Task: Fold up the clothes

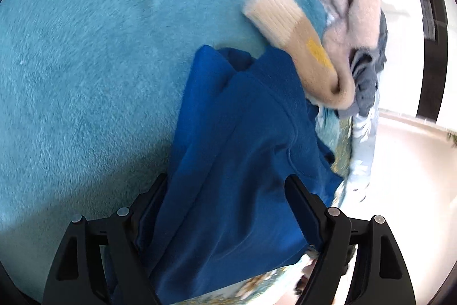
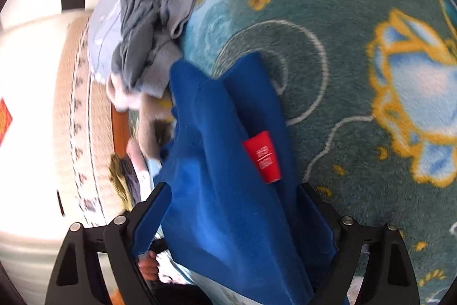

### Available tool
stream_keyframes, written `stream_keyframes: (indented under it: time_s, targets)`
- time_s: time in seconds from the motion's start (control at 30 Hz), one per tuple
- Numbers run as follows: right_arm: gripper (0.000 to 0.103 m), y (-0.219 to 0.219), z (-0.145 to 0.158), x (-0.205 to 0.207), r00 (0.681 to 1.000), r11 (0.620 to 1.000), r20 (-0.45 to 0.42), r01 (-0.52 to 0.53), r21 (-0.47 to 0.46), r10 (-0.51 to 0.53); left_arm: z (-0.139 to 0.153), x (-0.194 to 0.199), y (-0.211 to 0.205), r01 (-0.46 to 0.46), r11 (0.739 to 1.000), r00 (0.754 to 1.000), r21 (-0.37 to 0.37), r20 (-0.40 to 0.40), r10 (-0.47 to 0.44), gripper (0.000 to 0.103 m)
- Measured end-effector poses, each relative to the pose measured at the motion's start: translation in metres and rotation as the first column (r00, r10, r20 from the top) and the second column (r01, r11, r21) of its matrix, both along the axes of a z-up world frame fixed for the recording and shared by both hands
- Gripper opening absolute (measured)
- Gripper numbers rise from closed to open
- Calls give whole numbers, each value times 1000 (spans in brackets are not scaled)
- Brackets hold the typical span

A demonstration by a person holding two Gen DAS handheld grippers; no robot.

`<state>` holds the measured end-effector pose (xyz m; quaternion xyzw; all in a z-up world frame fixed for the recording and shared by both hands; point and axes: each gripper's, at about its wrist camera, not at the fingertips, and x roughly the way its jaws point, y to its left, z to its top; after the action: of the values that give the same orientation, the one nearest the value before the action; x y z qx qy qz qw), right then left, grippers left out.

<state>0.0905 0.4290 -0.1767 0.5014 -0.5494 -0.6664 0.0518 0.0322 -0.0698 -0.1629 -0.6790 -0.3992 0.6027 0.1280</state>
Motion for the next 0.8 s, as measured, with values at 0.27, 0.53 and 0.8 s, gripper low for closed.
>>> stream_keyframes:
  time_s: [0.27,0.53,0.8]
  targets:
    - [45,-7,3,-3,995,992,84,52,118,-62,10,13,7,87,988,995,-127,-36,-92,52]
    - [22,-18,25,-8,994,978,87,52,203,-71,40,30,20,158,961,969,-227,-151,-195,24]
    - [21,-30,83,-7,999,975,-47,18,222,-7,90,52,16,143,957,922,-254,-316,-222,22]
